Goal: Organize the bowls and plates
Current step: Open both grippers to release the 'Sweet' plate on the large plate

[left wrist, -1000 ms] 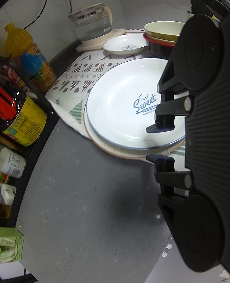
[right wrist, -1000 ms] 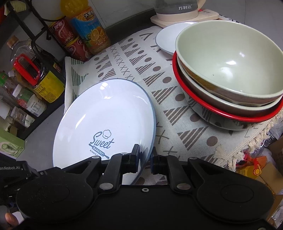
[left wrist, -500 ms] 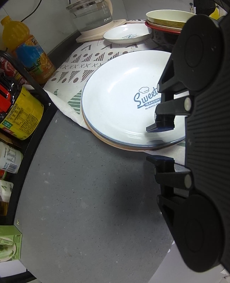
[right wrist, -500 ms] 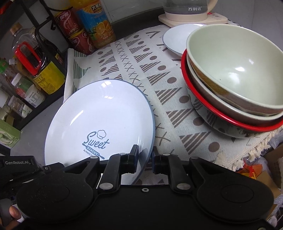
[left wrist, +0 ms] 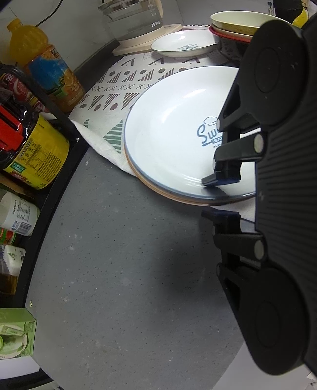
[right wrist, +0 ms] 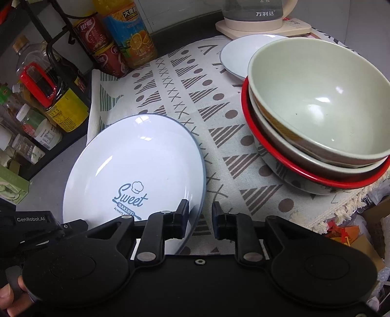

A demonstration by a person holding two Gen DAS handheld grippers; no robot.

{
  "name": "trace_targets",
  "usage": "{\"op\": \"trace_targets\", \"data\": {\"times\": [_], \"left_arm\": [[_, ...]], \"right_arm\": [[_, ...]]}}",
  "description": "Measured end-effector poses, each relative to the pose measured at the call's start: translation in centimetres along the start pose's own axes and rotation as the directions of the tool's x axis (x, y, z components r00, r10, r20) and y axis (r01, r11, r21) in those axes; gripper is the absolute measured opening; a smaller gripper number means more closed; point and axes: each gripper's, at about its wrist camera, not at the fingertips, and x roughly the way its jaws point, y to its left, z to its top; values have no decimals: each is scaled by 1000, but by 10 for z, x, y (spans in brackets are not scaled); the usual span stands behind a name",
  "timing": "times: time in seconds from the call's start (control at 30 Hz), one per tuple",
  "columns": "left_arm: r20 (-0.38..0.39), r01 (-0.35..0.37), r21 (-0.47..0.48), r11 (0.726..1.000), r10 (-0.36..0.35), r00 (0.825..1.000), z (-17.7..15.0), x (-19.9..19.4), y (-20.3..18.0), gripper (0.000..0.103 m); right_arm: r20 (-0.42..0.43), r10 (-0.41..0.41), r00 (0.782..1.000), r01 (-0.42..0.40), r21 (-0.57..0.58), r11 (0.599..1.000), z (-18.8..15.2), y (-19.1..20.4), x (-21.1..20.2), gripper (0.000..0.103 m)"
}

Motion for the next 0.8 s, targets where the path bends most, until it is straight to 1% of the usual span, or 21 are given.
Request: {"op": "trace_targets", "data": {"times": [0.07, 0.13, 0.17, 0.23, 0.27, 0.3, 0.33, 0.4, 0.43, 0.5, 0.53, 0.57, 0.6, 0.63, 0.7, 0.73, 0.8], "left_arm": [[-3, 0, 0, 1000, 0, 1000, 2, -2, -1, 19], [-6, -10, -3, 1000, 10, 1000, 3, -5, -2, 20], [-1, -15, -5, 1000, 15, 1000, 3, -8, -2, 23], [16, 1, -9, 1000, 0, 1000, 3, -16, -2, 24], [18, 11, -5, 1000, -11, 1000, 3, -19, -3, 28], [15, 15, 0, 1000, -15, 1000, 3, -21, -4, 33], [12, 15, 5, 1000, -16, 1000, 4, -24, -5, 36], [20, 16, 11, 1000, -17, 1000, 4, -31, -5, 47], [28, 20, 19, 1000, -20, 999, 3, -34, -6, 50], [40, 38, 47, 998, -40, 998, 2, -42, -8, 58], [43, 48, 55, 997, -50, 998, 1, -45, -8, 60], [45, 54, 57, 997, -57, 997, 0, -48, -7, 63], [48, 57, 56, 997, -60, 997, -1, -51, -6, 68], [50, 59, 55, 997, -62, 997, -1, -55, -4, 71], [39, 66, 51, 996, -68, 997, -2, -61, -1, 81], [37, 75, 49, 996, -77, 996, -3, -64, 1, 82], [34, 92, 55, 994, -94, 995, -3, -71, 2, 85]], "right_arm": [[0, -4, 1000, 4, -2, 1000, 1, 0, -2, 22], [-3, 9, 1000, -9, -4, 1000, 1, -1, -5, 22], [-4, 14, 1000, -14, -12, 1000, 2, 0, -7, 22], [1, 16, 1000, -16, -35, 999, 3, 2, -10, 22], [3, 18, 1000, -18, -42, 999, 3, 2, -12, 23], [7, 22, 1000, -22, -46, 999, 4, 2, -15, 26], [10, 26, 1000, -25, -49, 999, 4, 2, -17, 28], [19, 27, 999, -26, -59, 998, 4, 4, -23, 38], [28, 26, 999, -24, -68, 997, 3, 6, -26, 40], [41, 30, 999, -27, -87, 996, 3, 9, -31, 49], [46, 33, 998, -29, -95, 995, 2, 11, -34, 52], [53, 35, 998, -30, -100, 995, 1, 13, -36, 56], [60, 39, 997, -33, -106, 994, 0, 15, -39, 61], [66, 43, 997, -36, -113, 993, 0, 17, -42, 63], [74, 47, 996, -37, -121, 992, -2, 20, -45, 68], [79, 47, 996, -37, -122, 992, -2, 22, -47, 70], [90, 47, 995, -36, -118, 992, -3, 23, -53, 81]]}}
